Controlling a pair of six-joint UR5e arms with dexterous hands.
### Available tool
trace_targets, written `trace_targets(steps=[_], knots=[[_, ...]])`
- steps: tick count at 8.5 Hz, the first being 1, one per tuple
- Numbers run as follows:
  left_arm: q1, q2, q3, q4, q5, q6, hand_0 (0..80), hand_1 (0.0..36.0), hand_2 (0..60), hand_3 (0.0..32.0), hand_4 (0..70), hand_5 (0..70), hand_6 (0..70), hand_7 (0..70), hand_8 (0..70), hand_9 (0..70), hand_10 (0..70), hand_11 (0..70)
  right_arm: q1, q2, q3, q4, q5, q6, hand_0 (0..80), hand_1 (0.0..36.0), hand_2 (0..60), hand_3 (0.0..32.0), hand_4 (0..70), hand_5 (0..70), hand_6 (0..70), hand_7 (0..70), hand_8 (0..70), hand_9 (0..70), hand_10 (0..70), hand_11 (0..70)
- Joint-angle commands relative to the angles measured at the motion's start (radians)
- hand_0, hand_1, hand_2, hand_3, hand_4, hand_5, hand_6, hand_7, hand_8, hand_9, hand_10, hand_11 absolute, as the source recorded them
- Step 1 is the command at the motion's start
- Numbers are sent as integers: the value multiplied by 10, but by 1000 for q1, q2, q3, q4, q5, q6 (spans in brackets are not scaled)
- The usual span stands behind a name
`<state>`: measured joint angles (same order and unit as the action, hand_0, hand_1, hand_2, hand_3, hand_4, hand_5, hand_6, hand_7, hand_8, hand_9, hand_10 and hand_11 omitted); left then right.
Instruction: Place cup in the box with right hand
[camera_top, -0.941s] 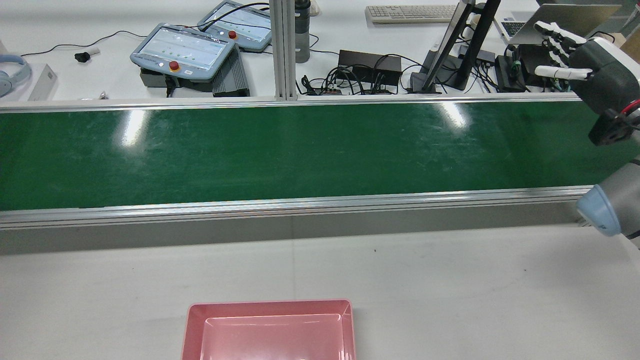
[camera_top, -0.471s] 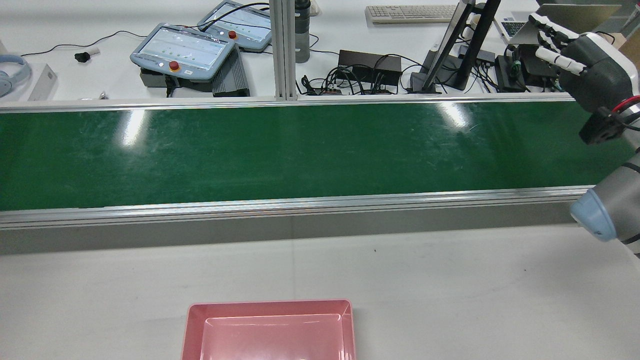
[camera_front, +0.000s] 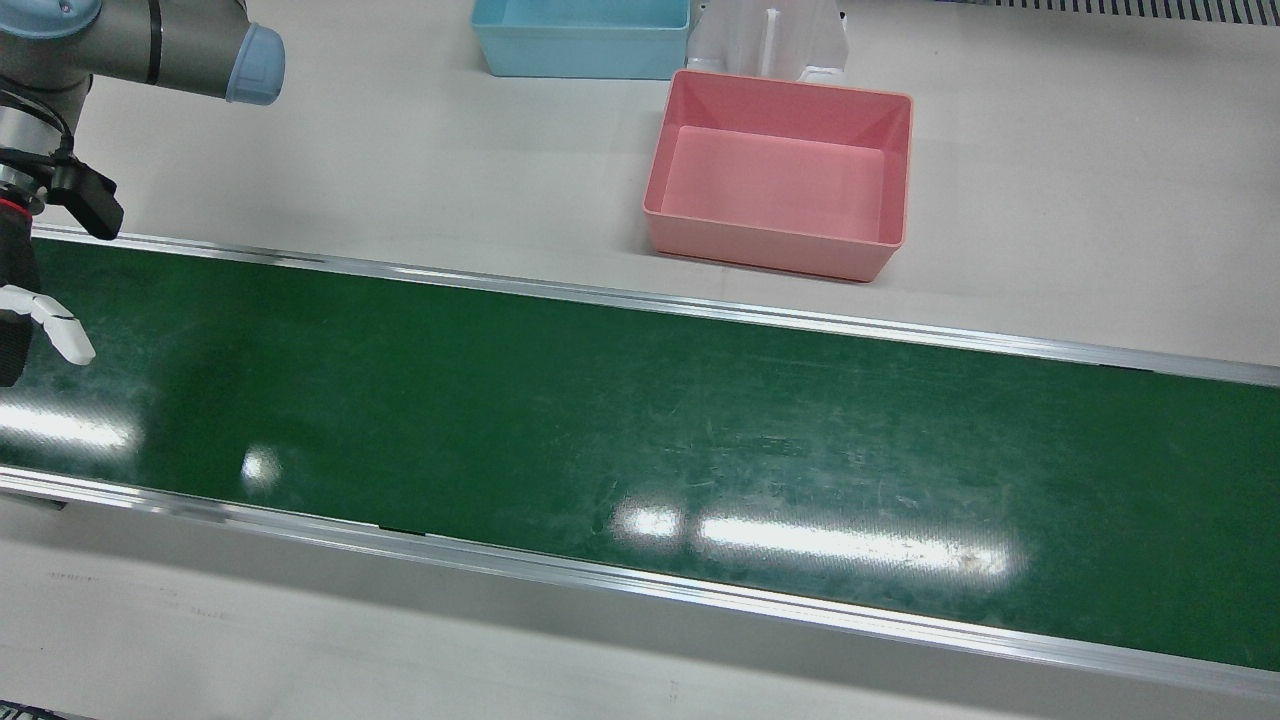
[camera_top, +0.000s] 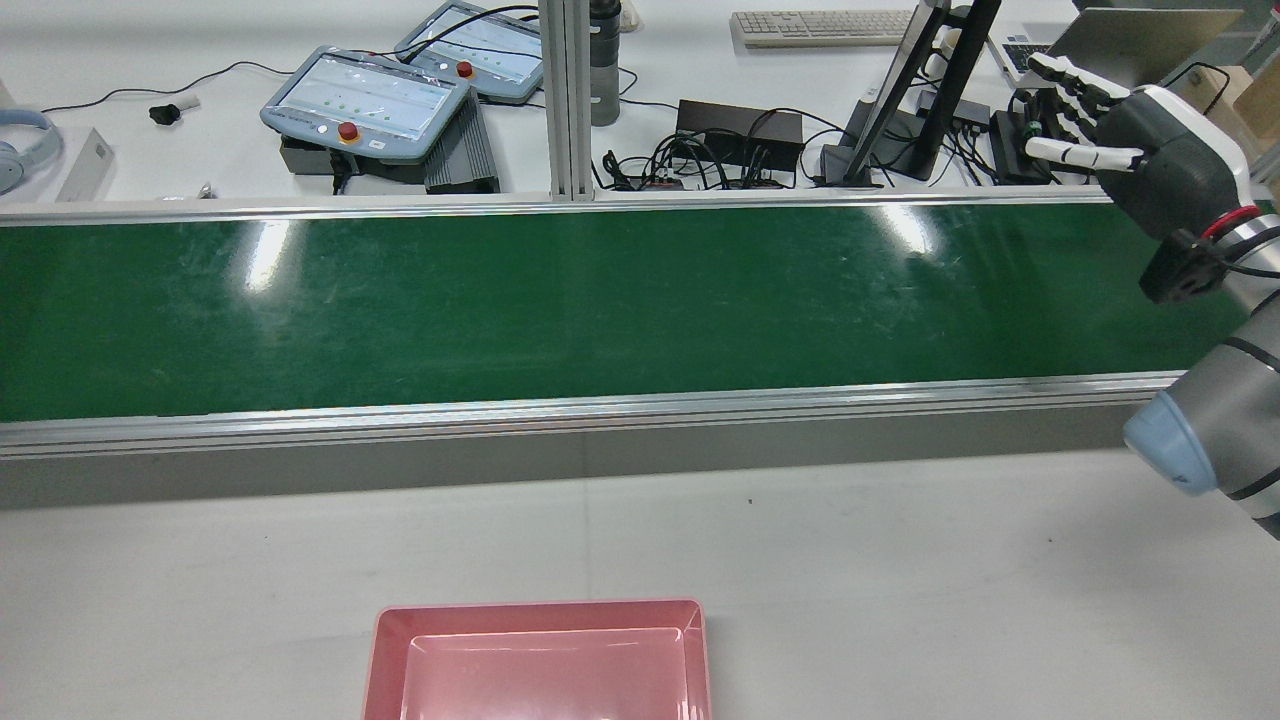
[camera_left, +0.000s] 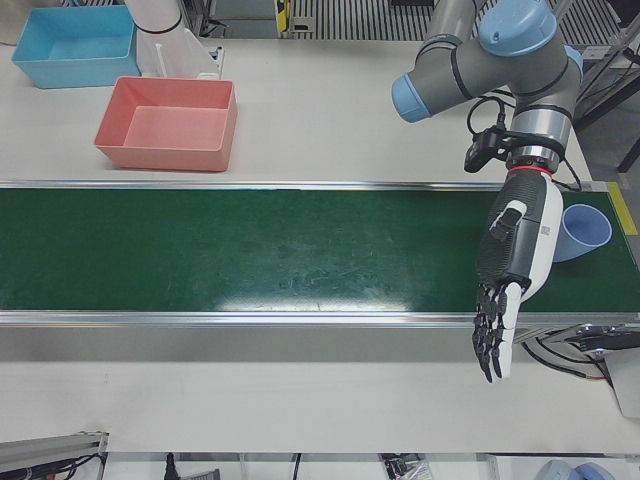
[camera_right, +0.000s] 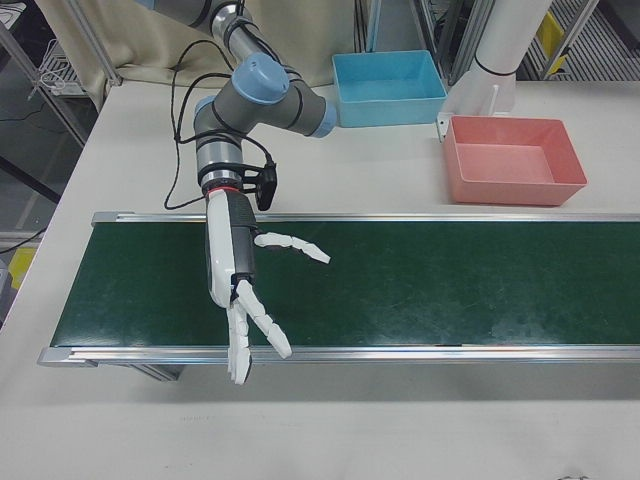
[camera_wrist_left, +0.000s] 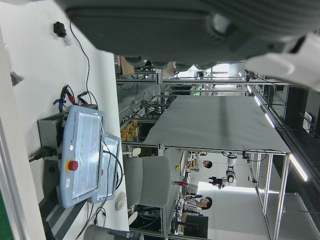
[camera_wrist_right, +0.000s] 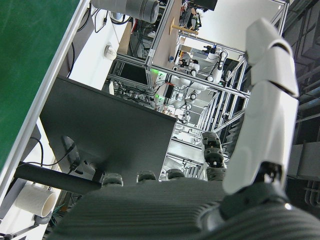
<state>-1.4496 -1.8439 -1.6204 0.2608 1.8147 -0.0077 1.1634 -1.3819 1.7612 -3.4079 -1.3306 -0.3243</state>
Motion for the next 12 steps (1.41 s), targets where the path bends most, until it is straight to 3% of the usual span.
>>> trace_targets(steps=[1, 2, 3, 4, 5, 6, 7, 8, 9, 10, 11, 12], knots=[[0, 0, -1, 0, 0, 0, 0, 0, 0, 0, 0, 0, 0, 0, 0, 0, 0, 0, -4, 3, 17, -31, -4, 1, 512, 229, 85, 0, 0, 57, 0, 0, 0, 0, 0, 0], [0, 0, -1, 0, 2, 0, 0, 0, 0, 0, 0, 0, 0, 0, 0, 0, 0, 0, -7, 4, 17, -31, -12, 2, 522, 244, 90, 0, 0, 61, 0, 0, 0, 0, 0, 0], [0, 0, -1, 0, 0, 0, 0, 0, 0, 0, 0, 0, 0, 0, 0, 0, 0, 0, -7, 4, 15, -31, -27, 1, 542, 245, 43, 0, 0, 64, 0, 0, 0, 0, 0, 0], [0, 0, -1, 0, 0, 0, 0, 0, 0, 0, 0, 0, 0, 0, 0, 0, 0, 0, -13, 7, 15, -31, -30, 1, 588, 217, 32, 0, 0, 69, 0, 0, 0, 0, 0, 0], [2, 0, -1, 0, 0, 0, 0, 0, 0, 0, 0, 0, 0, 0, 0, 0, 0, 0, -17, 9, 15, -31, -32, 1, 556, 281, 163, 0, 0, 71, 0, 0, 0, 0, 0, 0], [0, 0, -1, 0, 0, 0, 0, 0, 0, 0, 0, 0, 0, 0, 0, 0, 0, 0, -8, 4, 11, -36, -30, 1, 582, 349, 304, 0, 0, 85, 2, 0, 0, 0, 0, 0], [0, 0, -1, 0, 0, 0, 0, 0, 0, 0, 0, 0, 0, 0, 0, 0, 0, 0, -7, 7, 12, -46, -30, 1, 582, 360, 377, 0, 0, 87, 0, 0, 0, 0, 0, 0], [0, 0, -1, 0, 0, 0, 0, 0, 0, 0, 0, 0, 0, 0, 0, 0, 0, 0, -7, 7, 14, -50, -30, 1, 598, 359, 319, 0, 0, 89, 0, 0, 0, 0, 0, 0], [0, 0, -1, 0, 0, 0, 0, 0, 0, 0, 0, 0, 0, 0, 0, 0, 0, 0, -7, 7, 14, -50, -30, 1, 642, 358, 163, 0, 0, 93, 1, 0, 0, 0, 0, 0], [0, 0, -1, 0, 0, 0, 0, 0, 0, 0, 0, 0, 0, 0, 0, 0, 0, 0, -4, 9, 12, -47, -30, 4, 732, 355, 83, 0, 0, 98, 0, 0, 0, 0, 0, 0], [0, 0, -1, 0, 0, 0, 0, 0, 0, 0, 0, 0, 0, 0, 0, 0, 0, 0, -4, 10, 11, -45, -29, 5, 686, 309, 66, 0, 0, 90, 0, 0, 0, 0, 0, 0], [0, 0, -1, 0, 0, 0, 0, 0, 0, 0, 0, 0, 0, 0, 0, 0, 0, 0, -2, 17, 11, -45, -29, 5, 612, 228, 42, 0, 0, 73, 0, 0, 0, 0, 0, 0]])
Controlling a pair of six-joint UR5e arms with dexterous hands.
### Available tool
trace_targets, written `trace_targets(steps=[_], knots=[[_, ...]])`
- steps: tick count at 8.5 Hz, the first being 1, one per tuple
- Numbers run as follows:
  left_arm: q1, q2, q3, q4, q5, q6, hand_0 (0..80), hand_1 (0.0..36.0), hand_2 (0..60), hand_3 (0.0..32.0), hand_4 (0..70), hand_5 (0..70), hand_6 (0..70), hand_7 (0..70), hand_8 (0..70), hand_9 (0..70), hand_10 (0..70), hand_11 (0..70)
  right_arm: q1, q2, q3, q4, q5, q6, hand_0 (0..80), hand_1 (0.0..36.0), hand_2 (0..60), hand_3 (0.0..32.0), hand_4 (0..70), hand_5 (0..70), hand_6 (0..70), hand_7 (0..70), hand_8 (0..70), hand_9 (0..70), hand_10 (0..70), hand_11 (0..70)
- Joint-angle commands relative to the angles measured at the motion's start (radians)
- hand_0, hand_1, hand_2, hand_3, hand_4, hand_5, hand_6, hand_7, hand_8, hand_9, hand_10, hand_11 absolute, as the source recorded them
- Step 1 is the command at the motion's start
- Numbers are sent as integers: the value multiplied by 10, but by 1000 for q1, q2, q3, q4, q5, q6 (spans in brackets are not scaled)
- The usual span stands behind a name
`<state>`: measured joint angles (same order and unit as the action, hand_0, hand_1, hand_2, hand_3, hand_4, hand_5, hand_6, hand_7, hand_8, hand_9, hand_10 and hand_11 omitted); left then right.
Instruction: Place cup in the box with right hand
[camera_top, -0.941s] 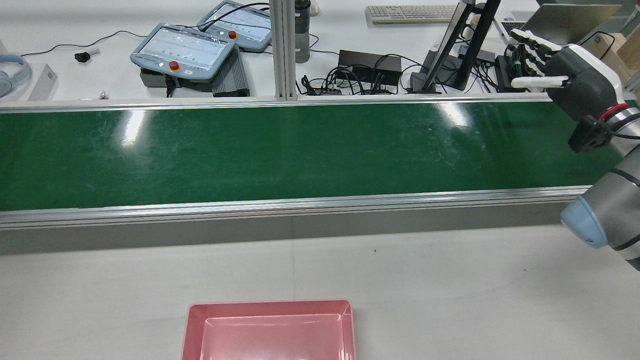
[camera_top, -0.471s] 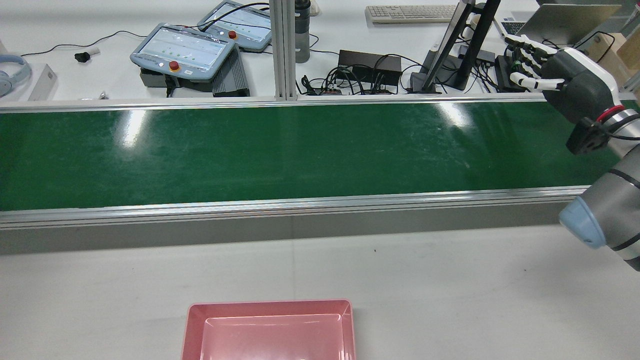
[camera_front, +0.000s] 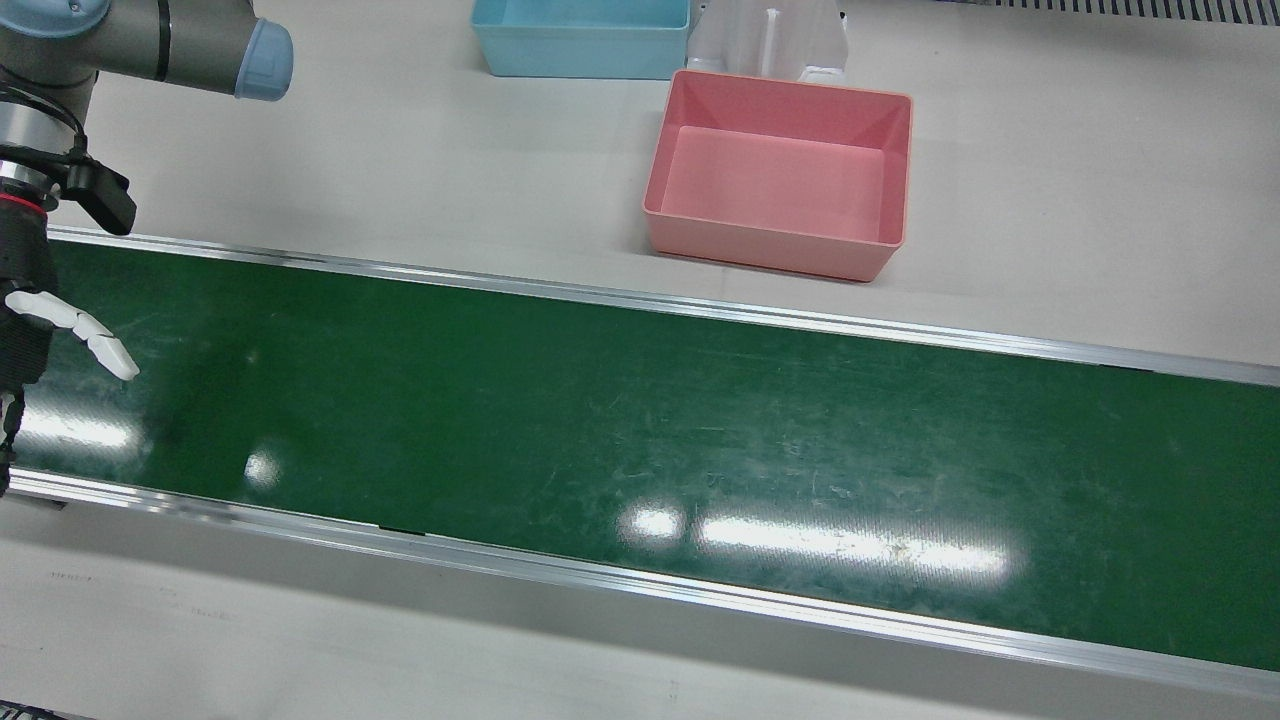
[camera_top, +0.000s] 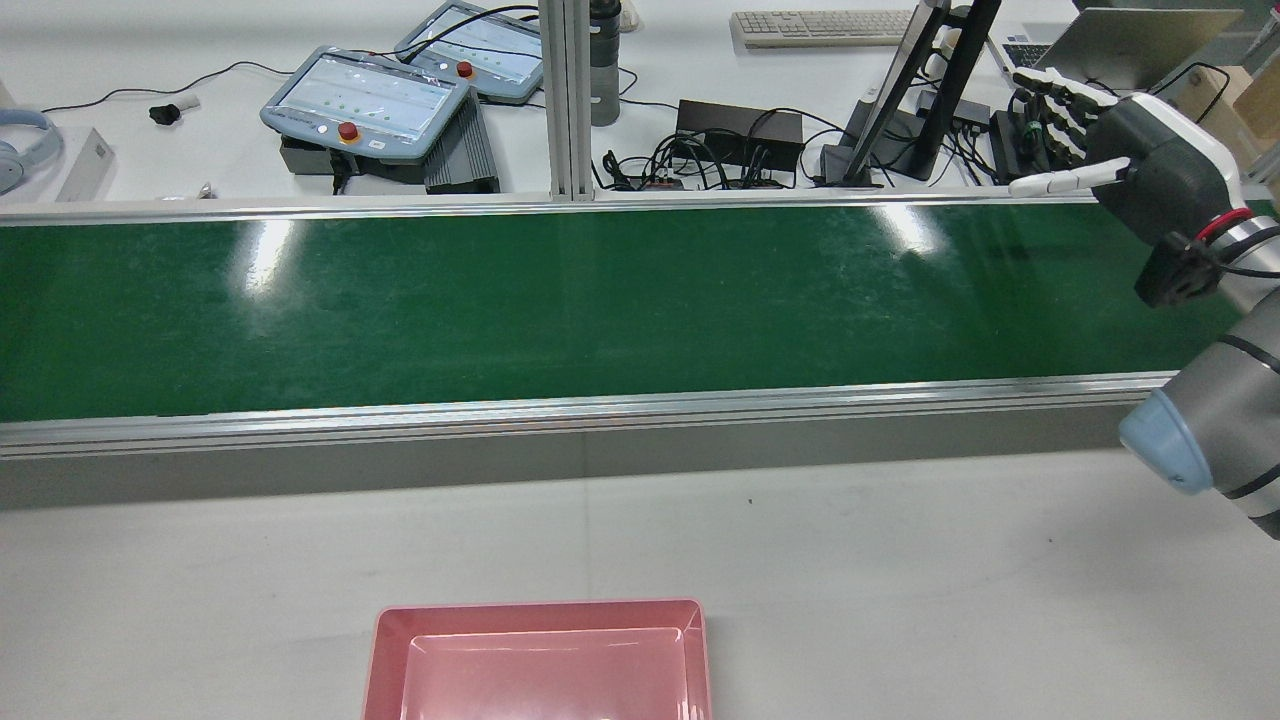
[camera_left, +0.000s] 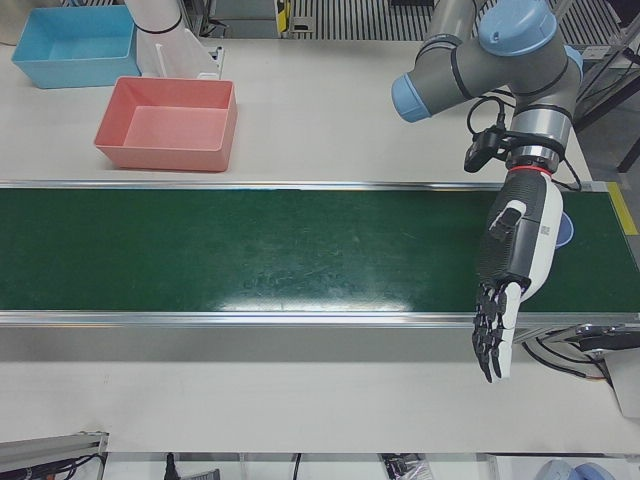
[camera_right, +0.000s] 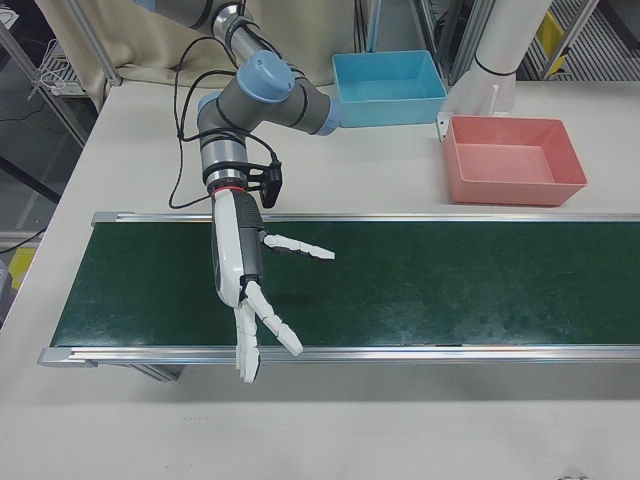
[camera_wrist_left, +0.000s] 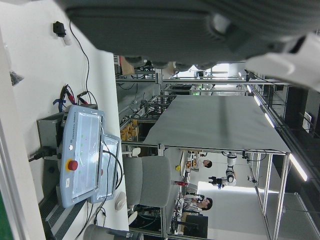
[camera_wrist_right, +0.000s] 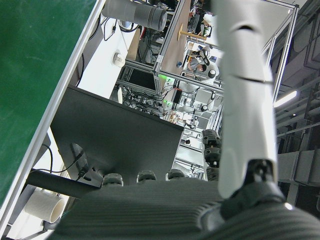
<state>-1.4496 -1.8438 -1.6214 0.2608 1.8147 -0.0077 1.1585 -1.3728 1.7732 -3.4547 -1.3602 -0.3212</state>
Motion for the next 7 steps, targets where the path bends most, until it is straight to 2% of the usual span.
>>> trace_targets(steps=[1, 3, 5, 6, 7], knots=[[0, 0, 0, 0, 0, 0, 0, 0, 0, 0, 0, 0, 0, 0, 0, 0, 0, 0, 3, 8, -1, 2, 1, 2, 513, 234, 118, 0, 0, 58, 0, 0, 0, 0, 0, 0], [0, 0, 0, 0, 0, 0, 0, 0, 0, 0, 0, 0, 0, 0, 0, 0, 0, 0, 3, 6, 2, 2, 1, 5, 498, 229, 150, 0, 0, 54, 0, 0, 0, 0, 0, 0], [0, 0, 0, 0, 0, 0, 0, 0, 0, 0, 0, 0, 0, 0, 0, 0, 0, 0, 3, 6, 3, 2, 0, 5, 509, 213, 96, 0, 0, 55, 0, 0, 0, 0, 0, 0], [0, 0, 0, 0, 0, 0, 0, 0, 0, 0, 0, 0, 0, 0, 0, 0, 0, 0, 3, 8, 5, 2, -5, 7, 513, 221, 73, 0, 0, 56, 0, 0, 0, 0, 0, 0], [0, 0, 0, 0, 0, 0, 0, 0, 0, 0, 0, 0, 0, 0, 0, 0, 0, 0, 6, 8, 5, 0, -16, 7, 517, 216, 79, 0, 0, 57, 0, 0, 0, 0, 0, 0]])
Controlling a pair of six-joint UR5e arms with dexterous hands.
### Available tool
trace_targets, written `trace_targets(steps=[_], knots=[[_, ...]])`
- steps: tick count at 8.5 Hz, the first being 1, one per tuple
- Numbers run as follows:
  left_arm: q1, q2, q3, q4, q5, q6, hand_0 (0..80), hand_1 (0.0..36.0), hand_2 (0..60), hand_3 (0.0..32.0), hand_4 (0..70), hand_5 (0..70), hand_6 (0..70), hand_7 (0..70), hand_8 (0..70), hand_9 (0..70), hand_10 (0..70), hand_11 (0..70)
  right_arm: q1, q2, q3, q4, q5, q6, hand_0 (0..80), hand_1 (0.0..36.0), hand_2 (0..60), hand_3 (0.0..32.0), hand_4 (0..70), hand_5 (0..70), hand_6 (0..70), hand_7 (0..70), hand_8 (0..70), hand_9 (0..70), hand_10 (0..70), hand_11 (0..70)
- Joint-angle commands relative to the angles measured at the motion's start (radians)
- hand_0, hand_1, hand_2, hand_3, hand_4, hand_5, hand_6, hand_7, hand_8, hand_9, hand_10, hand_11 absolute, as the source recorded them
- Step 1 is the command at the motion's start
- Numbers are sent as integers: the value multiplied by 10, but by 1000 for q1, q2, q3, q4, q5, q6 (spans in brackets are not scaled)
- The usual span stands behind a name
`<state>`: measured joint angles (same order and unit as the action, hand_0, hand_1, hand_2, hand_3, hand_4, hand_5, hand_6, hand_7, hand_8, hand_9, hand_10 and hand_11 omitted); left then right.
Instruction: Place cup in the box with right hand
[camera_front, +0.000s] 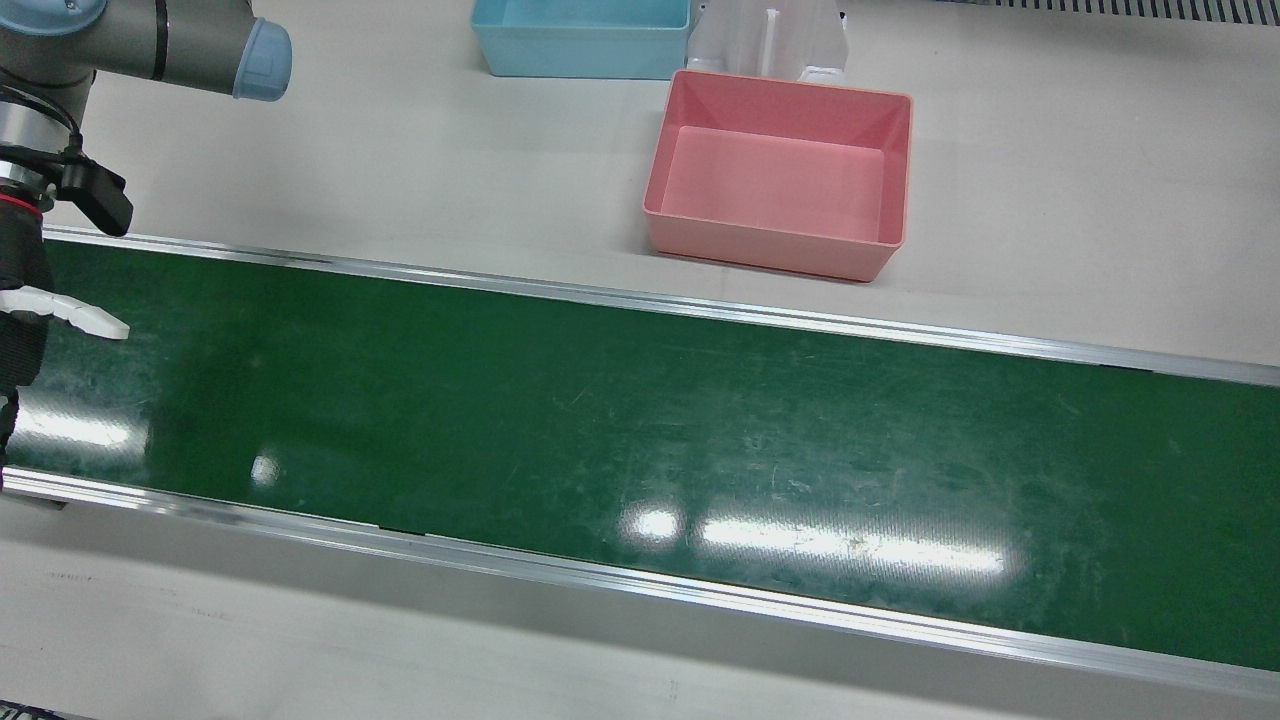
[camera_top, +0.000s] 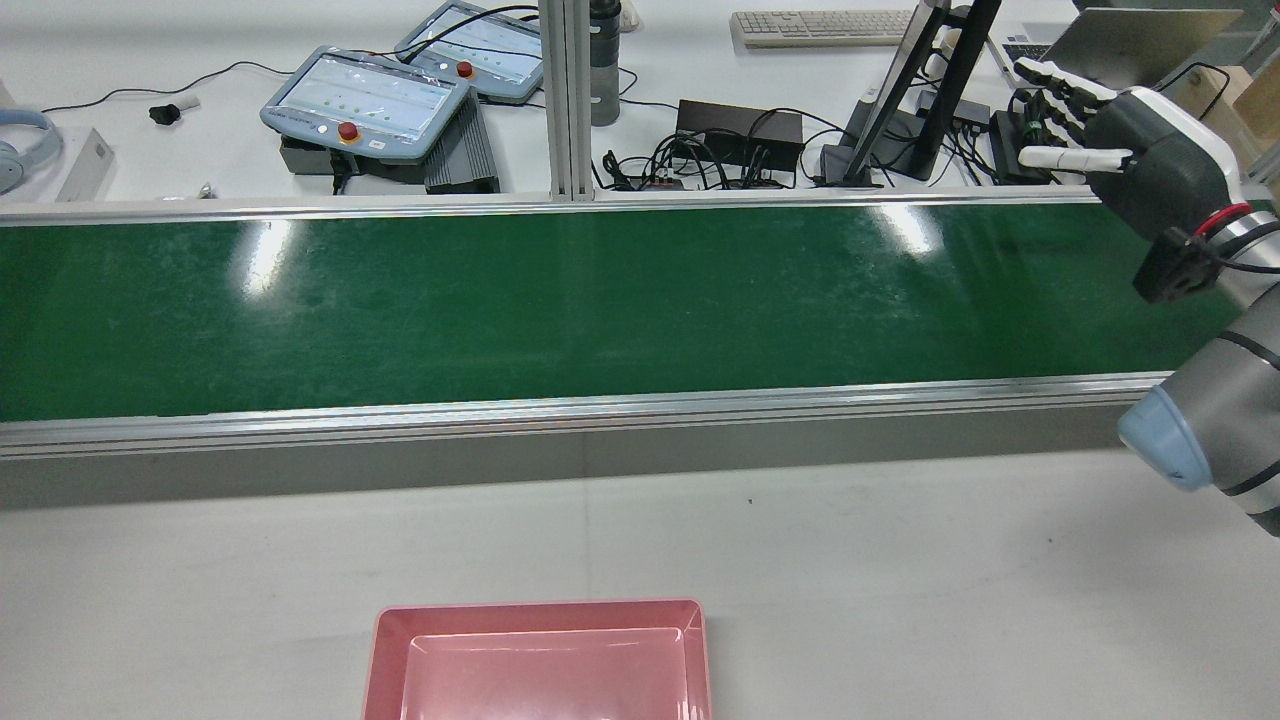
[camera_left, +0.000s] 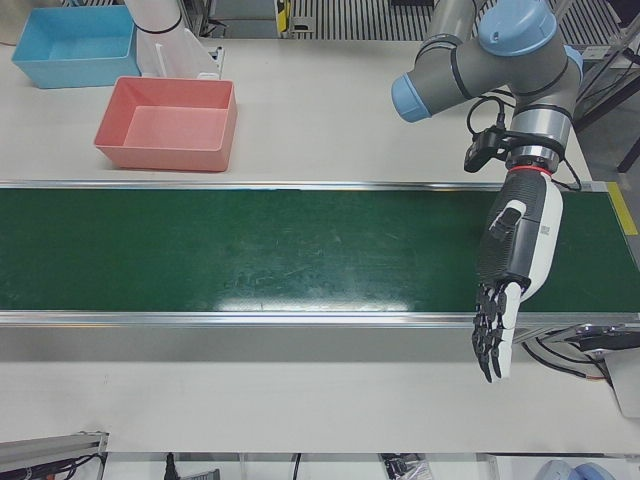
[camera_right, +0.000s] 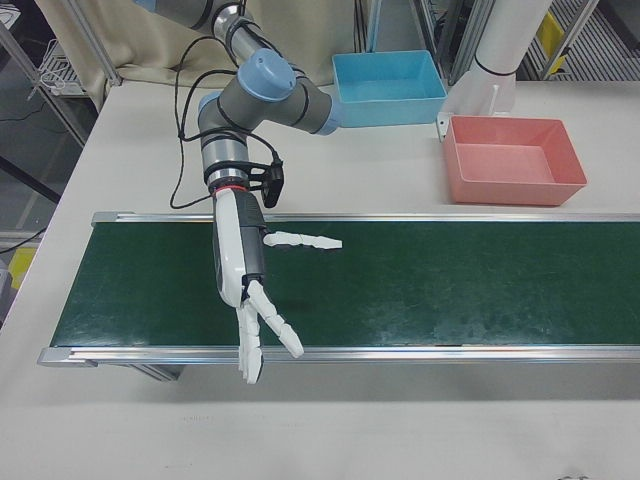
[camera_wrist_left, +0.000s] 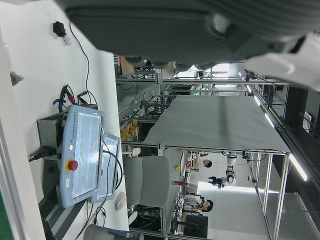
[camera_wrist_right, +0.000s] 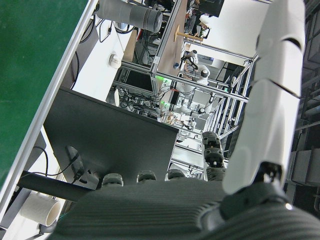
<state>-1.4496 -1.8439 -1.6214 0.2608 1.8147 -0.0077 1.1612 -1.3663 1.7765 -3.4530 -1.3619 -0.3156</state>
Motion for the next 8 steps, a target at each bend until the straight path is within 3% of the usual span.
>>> trace_targets(steps=[1, 2, 3, 4, 5, 6, 7, 8], knots=[[0, 0, 0, 0, 0, 0, 0, 0, 0, 0, 0, 0, 0, 0, 0, 0, 0, 0, 12, 0, 1, -2, -17, 1, 523, 218, 107, 0, 0, 59, 0, 0, 0, 0, 0, 0], [0, 0, 0, 0, 0, 0, 0, 0, 0, 0, 0, 0, 0, 0, 0, 0, 0, 0, 17, 0, 1, -2, -19, 1, 512, 265, 222, 0, 0, 62, 0, 0, 0, 0, 0, 0], [0, 0, 0, 0, 0, 0, 0, 0, 0, 0, 0, 0, 0, 0, 0, 0, 0, 0, 17, 0, 1, -2, -19, 1, 541, 239, 118, 0, 0, 64, 0, 0, 0, 0, 0, 0], [0, 0, 0, 0, 0, 0, 0, 0, 0, 0, 0, 0, 0, 0, 0, 0, 0, 0, 17, 1, 1, -2, -19, 1, 572, 178, 28, 0, 0, 63, 0, 0, 0, 0, 0, 0], [0, 0, 0, 0, 0, 0, 0, 0, 0, 0, 0, 0, 0, 0, 0, 0, 0, 0, 17, 1, 1, -2, -19, 1, 546, 214, 84, 0, 0, 62, 0, 0, 0, 0, 0, 0], [0, 0, 0, 0, 0, 0, 0, 0, 0, 0, 0, 0, 0, 0, 0, 0, 0, 0, 17, 1, 1, -3, -19, 1, 541, 211, 86, 0, 0, 61, 0, 0, 0, 0, 0, 0], [0, 0, 0, 0, 0, 0, 0, 0, 0, 0, 0, 0, 0, 0, 0, 0, 0, 0, 20, 0, 1, -3, -19, 1, 577, 170, 13, 0, 0, 63, 0, 0, 0, 0, 0, 0], [0, 0, 0, 0, 0, 0, 0, 0, 0, 0, 0, 0, 0, 0, 0, 0, 0, 0, 25, 1, 1, -3, -29, 1, 609, 169, 0, 0, 0, 67, 0, 0, 0, 0, 0, 0]])
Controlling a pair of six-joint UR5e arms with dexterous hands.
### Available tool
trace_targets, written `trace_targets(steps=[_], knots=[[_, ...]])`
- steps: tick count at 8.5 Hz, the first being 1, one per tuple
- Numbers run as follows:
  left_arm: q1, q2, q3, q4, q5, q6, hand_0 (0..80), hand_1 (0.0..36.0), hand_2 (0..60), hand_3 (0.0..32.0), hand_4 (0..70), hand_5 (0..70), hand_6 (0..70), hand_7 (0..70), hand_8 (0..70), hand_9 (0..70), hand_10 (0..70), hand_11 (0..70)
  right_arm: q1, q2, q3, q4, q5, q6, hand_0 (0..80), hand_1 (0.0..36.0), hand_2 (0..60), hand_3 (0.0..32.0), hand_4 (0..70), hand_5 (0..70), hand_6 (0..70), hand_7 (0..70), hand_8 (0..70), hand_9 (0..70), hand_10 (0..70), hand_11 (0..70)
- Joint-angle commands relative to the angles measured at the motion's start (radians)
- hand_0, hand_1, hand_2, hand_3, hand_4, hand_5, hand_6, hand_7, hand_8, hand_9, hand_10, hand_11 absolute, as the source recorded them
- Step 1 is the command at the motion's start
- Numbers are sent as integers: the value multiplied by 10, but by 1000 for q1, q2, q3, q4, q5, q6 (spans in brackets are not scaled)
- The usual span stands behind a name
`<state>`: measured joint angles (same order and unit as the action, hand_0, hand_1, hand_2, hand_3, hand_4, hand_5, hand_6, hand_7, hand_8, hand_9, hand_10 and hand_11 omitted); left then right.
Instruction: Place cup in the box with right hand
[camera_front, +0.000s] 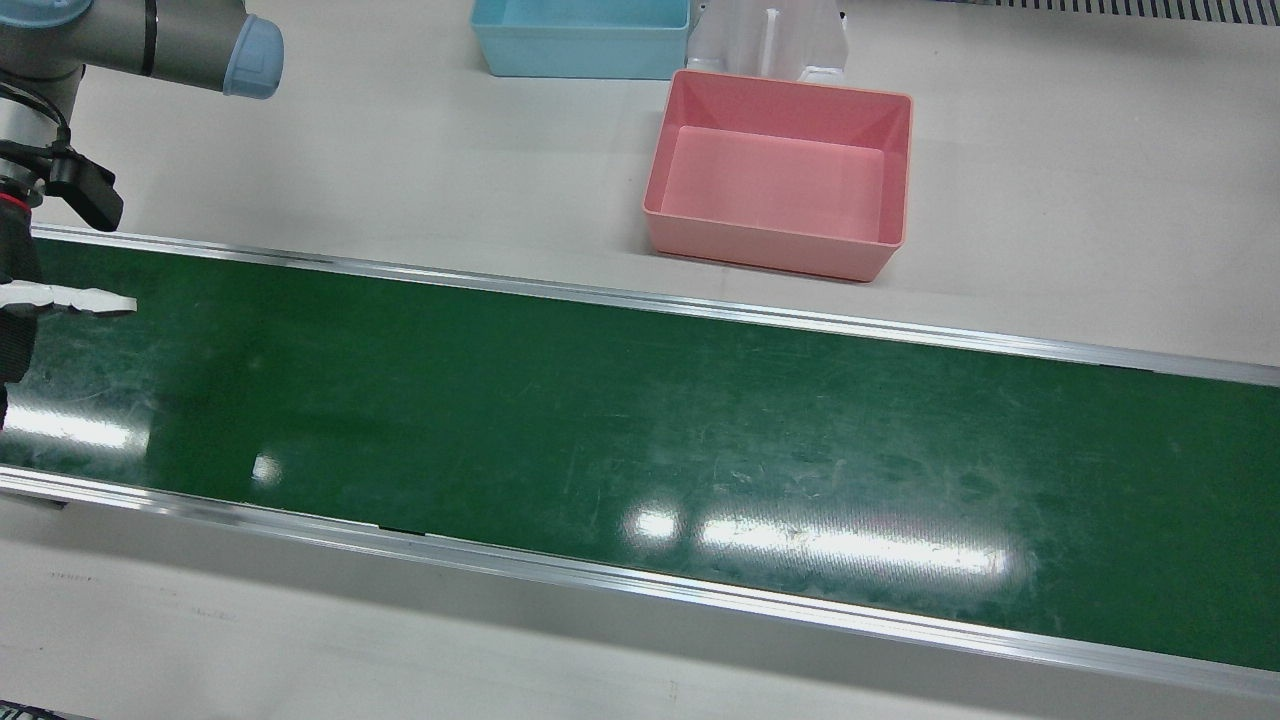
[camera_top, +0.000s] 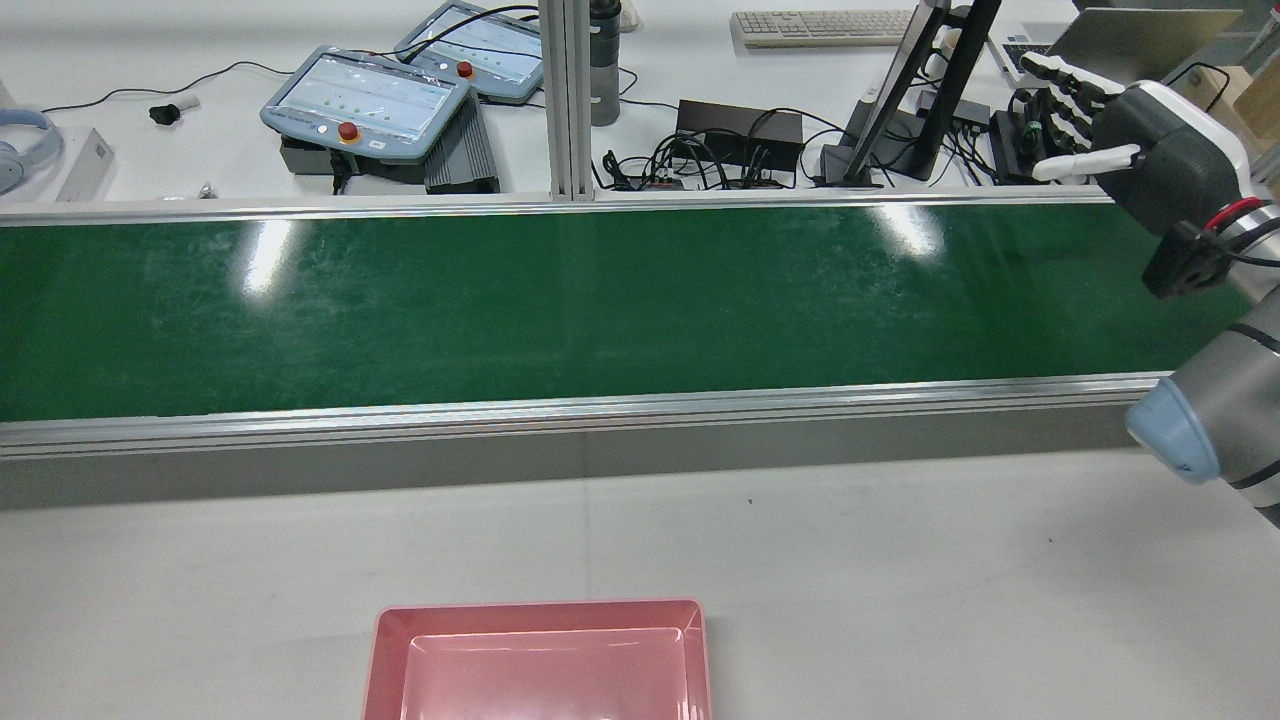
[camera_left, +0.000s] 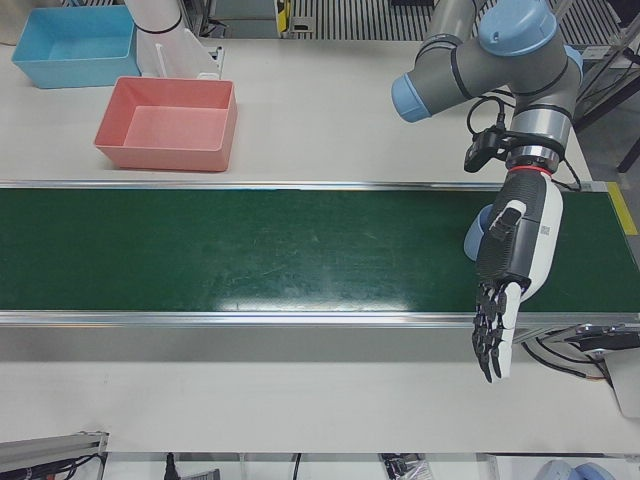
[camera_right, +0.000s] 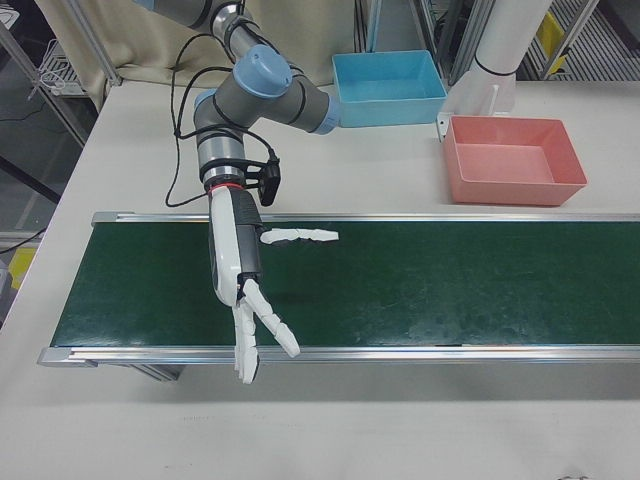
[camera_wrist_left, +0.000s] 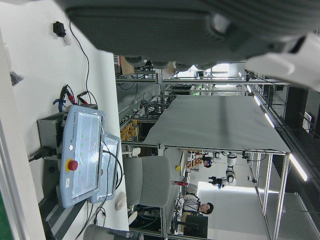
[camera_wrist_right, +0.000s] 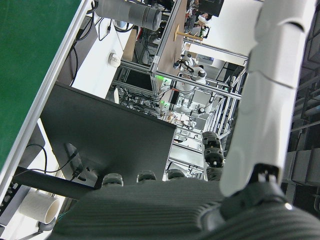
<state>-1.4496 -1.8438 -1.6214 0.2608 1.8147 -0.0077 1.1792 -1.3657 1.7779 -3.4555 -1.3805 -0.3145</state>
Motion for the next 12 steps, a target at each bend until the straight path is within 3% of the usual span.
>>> trace_targets(steps=[1, 5, 6, 9, 10, 11, 12], knots=[[0, 0, 0, 0, 0, 0, 0, 0, 0, 0, 0, 0, 0, 0, 0, 0, 0, 0, 7, 0, -2, -1, -12, 0, 628, 174, 0, 0, 0, 69, 0, 0, 0, 0, 0, 0], [0, 0, 0, 0, 0, 0, 0, 0, 0, 0, 0, 0, 0, 0, 0, 0, 0, 0, 7, 2, -2, -2, -12, -2, 607, 224, 20, 0, 0, 72, 0, 0, 0, 0, 0, 0], [0, 0, 0, 0, 0, 0, 0, 0, 0, 0, 0, 0, 0, 0, 0, 0, 0, 0, 8, 2, 0, -1, -12, -2, 641, 185, 4, 0, 0, 72, 0, 0, 0, 0, 0, 0], [0, 0, 0, 0, 0, 0, 0, 0, 0, 0, 0, 0, 0, 0, 0, 0, 0, 0, 11, 2, 0, -1, -12, 2, 637, 187, 2, 0, 0, 72, 0, 0, 0, 0, 0, 0], [0, 0, 0, 0, 0, 0, 0, 0, 0, 0, 0, 0, 0, 0, 0, 0, 0, 0, 13, 2, 0, -1, -14, 2, 623, 215, 7, 0, 0, 72, 0, 0, 0, 0, 0, 0], [0, 0, 0, 0, 0, 0, 0, 0, 0, 0, 0, 0, 0, 0, 0, 0, 0, 0, 16, 4, 0, -2, -14, 3, 661, 177, 0, 0, 0, 72, 0, 0, 0, 0, 0, 0], [0, 0, 0, 0, 0, 0, 0, 0, 0, 0, 0, 0, 0, 0, 0, 0, 0, 0, 17, 2, 5, -4, -11, 8, 637, 197, 4, 0, 0, 72, 0, 0, 0, 0, 0, 0]])
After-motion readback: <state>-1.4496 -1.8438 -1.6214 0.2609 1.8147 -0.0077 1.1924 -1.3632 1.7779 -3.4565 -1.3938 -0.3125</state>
